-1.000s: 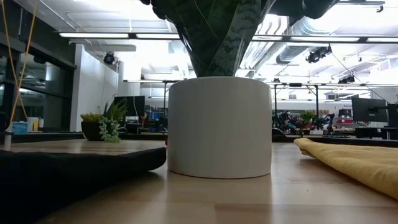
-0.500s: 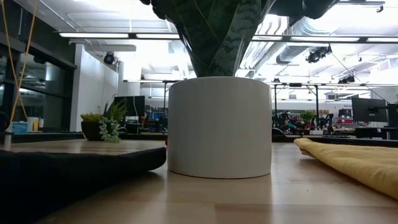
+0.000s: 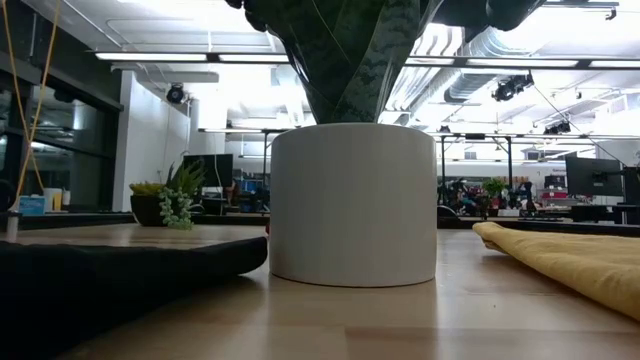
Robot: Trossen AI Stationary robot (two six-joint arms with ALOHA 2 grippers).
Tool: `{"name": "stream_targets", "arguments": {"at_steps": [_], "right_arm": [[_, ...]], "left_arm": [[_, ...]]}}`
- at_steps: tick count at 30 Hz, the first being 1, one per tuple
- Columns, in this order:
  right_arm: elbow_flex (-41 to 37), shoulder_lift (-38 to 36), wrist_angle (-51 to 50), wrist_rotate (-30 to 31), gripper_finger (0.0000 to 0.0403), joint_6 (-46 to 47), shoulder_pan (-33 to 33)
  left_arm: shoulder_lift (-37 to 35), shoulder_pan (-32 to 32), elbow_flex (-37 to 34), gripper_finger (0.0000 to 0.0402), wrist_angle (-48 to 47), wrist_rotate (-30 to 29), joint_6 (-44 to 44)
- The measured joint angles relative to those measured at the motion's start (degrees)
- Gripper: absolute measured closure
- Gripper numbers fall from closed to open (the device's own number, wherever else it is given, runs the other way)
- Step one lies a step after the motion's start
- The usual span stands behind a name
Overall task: Pick and placing Produce into tupperware
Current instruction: Put the black cherry into the transparent container
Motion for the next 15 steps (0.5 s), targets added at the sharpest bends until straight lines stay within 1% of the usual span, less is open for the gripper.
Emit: {"name": "stream_targets", "arguments": {"at_steps": [8, 11, 15], "right_arm": [[0.0, 0.0, -0.2, 0.5, 0.0403, -0.4, 0.0], [0.0, 0.0, -0.3, 1.5, 0.0403, -0.4, 0.0], [0.0, 0.0, -1.6, 1.9, 0.0403, -0.9, 0.0]], "left_arm": [[0.0, 0.0, 0.0, 0.0185, 0.0, -0.5, -0.4], [-0.1, 0.0, 0.0, 0.017, 0.0, -2.4, -0.4], [-1.0, 0.0, 0.7, 0.0163, -1.0, -5.3, -0.1]]}}
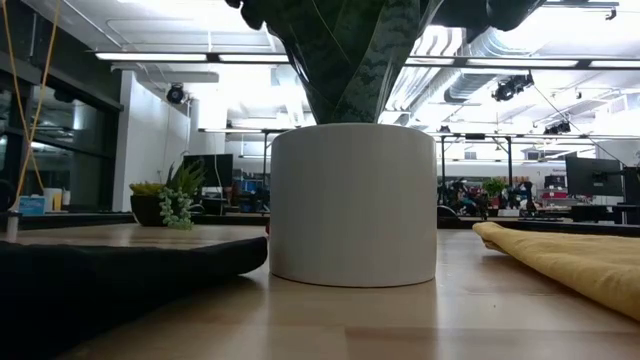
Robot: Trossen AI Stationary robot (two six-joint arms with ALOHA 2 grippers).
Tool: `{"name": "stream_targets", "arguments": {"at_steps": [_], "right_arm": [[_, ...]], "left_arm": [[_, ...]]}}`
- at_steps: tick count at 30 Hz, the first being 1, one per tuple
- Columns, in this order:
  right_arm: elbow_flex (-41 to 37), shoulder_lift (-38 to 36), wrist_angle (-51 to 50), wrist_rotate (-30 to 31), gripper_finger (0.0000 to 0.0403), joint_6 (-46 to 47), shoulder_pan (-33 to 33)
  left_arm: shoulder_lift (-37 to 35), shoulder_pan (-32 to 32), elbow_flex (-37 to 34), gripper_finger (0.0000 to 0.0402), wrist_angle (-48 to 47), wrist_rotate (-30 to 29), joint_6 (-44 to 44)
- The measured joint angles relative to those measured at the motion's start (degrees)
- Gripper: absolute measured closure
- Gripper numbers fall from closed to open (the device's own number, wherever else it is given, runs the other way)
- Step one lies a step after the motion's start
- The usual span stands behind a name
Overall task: Pick and placing Produce into tupperware
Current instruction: Put the black cherry into the transparent container
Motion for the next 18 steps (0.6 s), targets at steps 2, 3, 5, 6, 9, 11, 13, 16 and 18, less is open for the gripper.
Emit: {"name": "stream_targets", "arguments": {"at_steps": [2, 3, 5, 6, 9, 11, 13, 16, 18], "right_arm": [[0.0, 0.0, -1.2, 0.9, 0.0403, 0.0, 0.0], [0.0, 0.0, -1.9, 1.0, 0.0403, -0.2, -0.2], [0.0, 0.0, -2.6, 1.9, 0.0403, -0.5, -0.3], [0.0, 0.0, -2.7, 2.4, 0.0403, -0.6, -0.5], [0.0, 0.0, -3.7, 3.9, 0.0403, -1.4, -1.3], [0.0, 0.0, -5.9, 4.7, 0.0403, -2.4, -1.8], [0.0, 0.0, -8.4, 5.7, 0.0403, -3.7, -2.2], [0.0, 0.0, -11.5, 6.0, 0.0403, -6.3, -2.8], [0.0, 0.0, -13.9, 6.0, 0.0403, -7.7, -3.2]], "left_arm": [[-0.3, 0.0, 1.4, 0.0163, -1.4, -1.8, 0.3], [-0.3, 0.0, 2.5, 0.0163, -1.9, -2.6, 0.6], [-0.8, 0.0, 4.8, 0.0163, -5.2, -3.4, 1.5], [-0.8, 0.0, 6.2, 0.0163, -6.0, -4.2, 1.9], [-0.8, 0.0, 9.7, 0.0163, -10.1, -5.5, 2.1], [-0.8, 0.0, 11.8, 0.0163, -12.6, -5.7, 2.1], [-0.8, 0.0, 13.6, 0.0163, -15.0, -6.1, 2.1], [-0.8, 0.0, 15.7, 0.0163, -18.6, -7.4, 1.7], [-0.8, 0.0, 16.8, 0.0163, -20.3, -7.7, 1.7]]}}
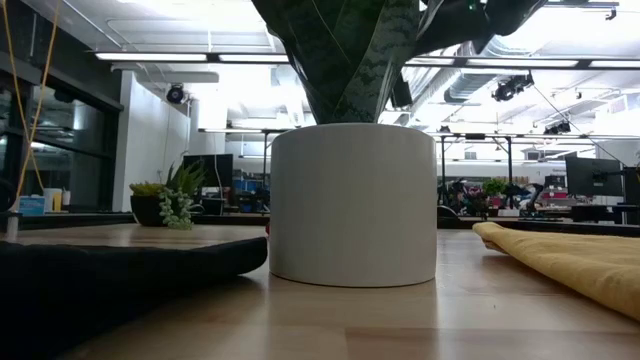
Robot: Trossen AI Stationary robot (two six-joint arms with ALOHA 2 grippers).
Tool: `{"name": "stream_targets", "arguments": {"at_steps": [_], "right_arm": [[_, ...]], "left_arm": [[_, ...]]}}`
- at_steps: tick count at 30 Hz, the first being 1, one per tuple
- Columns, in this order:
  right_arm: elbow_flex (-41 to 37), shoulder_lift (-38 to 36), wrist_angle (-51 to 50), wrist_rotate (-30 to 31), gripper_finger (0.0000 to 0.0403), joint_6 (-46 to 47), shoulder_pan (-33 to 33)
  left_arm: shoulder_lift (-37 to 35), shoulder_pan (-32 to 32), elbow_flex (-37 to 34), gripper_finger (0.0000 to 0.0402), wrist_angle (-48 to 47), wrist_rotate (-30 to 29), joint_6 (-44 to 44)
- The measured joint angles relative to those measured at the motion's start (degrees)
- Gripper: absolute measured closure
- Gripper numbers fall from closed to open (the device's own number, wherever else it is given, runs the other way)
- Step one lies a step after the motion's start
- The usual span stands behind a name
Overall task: Pick and placing Produce into tupperware
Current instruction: Put the black cherry into the transparent container
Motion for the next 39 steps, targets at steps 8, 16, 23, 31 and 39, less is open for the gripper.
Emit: {"name": "stream_targets", "arguments": {"at_steps": [8, 16, 23, 31, 39], "right_arm": [[0.0, 0.0, -7.2, 0.0, 0.0403, -4.2, -1.5], [0.0, 0.0, -12.4, 0.1, 0.0403, -8.1, -3.0], [7.7, 0.0, -30.5, 1.7, 0.0403, -17.1, -4.5], [18.6, -0.1, -50.9, 3.0, 0.0403, -26.6, -8.6], [22.8, -0.1, -58.2, 4.1, 0.0403, -29.7, -11.8]], "left_arm": [[0.0, 0.0, 3.1, 0.0163, -5.6, -2.2, -0.6], [0.0, 0.0, 5.8, 0.0163, -8.3, -2.5, -3.1], [0.0, 0.0, 6.1, 0.0163, -10.0, -2.5, -6.1], [0.0, 0.0, 6.1, 0.0163, -11.2, -2.5, -8.5], [-0.5, 0.0, 6.1, 0.0163, -15.1, -2.5, -11.2]]}}
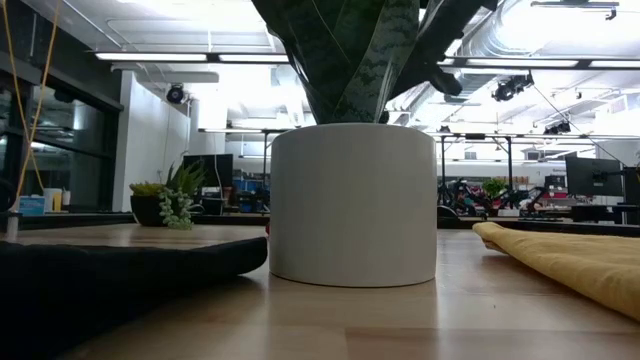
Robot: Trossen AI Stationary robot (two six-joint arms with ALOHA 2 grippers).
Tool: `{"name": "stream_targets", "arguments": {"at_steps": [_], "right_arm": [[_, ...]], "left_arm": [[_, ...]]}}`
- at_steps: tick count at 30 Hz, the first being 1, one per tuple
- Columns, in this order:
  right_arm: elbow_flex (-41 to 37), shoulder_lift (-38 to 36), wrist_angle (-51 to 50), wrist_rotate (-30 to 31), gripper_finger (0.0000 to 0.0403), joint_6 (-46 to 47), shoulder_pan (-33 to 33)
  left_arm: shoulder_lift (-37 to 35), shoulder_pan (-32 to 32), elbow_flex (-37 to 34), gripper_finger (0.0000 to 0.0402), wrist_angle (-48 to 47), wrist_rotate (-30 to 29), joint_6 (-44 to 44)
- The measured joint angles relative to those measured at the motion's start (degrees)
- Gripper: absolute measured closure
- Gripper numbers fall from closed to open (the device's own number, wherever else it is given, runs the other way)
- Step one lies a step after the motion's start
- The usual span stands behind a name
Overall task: Pick and placing Produce into tupperware
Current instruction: Put the black cherry into the transparent container
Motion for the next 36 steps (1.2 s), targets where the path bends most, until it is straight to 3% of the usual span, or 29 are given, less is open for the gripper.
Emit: {"name": "stream_targets", "arguments": {"at_steps": [19, 36], "right_arm": [[3.0, 0.6, -6.3, 2.7, 0.0403, -2.8, -1.0], [25.4, 17.2, -23.1, 2.7, 0.0403, -15.3, -2.3]], "left_arm": [[-2.2, 0.0, 0.0, 0.0163, 0.1, 0.2, -3.5], [-2.4, 0.0, 0.0, 0.0163, -2.8, 0.2, -5.2]]}}
